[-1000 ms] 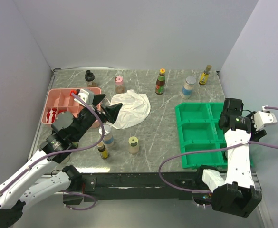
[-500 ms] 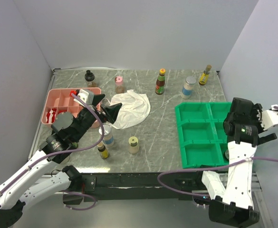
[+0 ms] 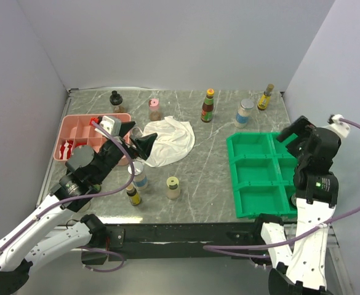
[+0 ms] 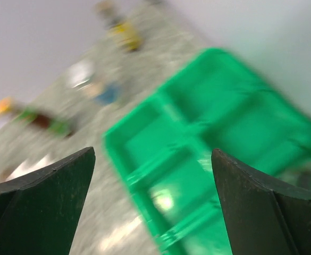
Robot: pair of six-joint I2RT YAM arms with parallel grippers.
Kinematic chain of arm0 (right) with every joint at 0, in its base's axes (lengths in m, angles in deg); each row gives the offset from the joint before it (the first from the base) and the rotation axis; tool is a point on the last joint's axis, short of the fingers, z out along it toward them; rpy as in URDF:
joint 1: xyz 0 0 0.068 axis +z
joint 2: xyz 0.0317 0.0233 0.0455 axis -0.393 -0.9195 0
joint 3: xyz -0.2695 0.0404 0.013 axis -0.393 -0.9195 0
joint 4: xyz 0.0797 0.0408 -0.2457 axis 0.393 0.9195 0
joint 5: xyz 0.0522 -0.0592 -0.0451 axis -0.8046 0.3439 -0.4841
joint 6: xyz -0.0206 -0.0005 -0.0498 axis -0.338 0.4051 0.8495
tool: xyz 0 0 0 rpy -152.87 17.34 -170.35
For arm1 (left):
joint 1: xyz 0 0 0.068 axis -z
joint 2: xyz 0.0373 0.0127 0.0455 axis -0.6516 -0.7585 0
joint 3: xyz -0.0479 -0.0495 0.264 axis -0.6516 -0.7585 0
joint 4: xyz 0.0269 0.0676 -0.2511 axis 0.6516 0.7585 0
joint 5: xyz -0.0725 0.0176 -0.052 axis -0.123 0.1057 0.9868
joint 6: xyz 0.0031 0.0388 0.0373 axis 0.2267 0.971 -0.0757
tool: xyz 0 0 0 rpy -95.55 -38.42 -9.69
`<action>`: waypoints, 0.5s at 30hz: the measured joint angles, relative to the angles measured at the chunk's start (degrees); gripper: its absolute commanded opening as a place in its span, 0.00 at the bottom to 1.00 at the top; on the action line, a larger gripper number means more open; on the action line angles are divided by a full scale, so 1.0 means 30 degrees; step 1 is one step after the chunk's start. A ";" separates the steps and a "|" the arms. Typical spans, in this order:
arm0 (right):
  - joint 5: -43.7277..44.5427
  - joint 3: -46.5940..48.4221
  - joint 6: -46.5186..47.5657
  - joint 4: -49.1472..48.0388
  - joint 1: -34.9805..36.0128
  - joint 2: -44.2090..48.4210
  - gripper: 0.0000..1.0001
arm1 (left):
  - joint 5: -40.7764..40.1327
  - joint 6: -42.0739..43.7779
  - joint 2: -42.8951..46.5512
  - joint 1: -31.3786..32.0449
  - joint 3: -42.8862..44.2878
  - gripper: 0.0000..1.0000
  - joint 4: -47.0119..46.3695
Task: Organize the condiment bottles
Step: Place the bottle in the storage box, then pick up the bottle from the center of the board.
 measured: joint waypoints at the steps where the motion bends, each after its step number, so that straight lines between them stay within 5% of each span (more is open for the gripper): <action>1: -0.1435 -0.0015 0.0153 -0.0401 0.0117 0.0000 0.93 | 0.0000 0.0000 -0.0015 0.0000 0.0000 0.97 0.0007; 7: -0.6870 -0.1268 0.0568 -0.2900 0.3927 0.0080 0.91 | -0.0007 0.0000 -0.0007 0.0000 0.0000 0.97 0.0007; 15: -0.5370 -0.3468 0.0321 -0.4845 1.3668 -0.1574 0.85 | -0.1596 -0.0007 0.1202 0.0015 -0.0576 0.97 -0.0197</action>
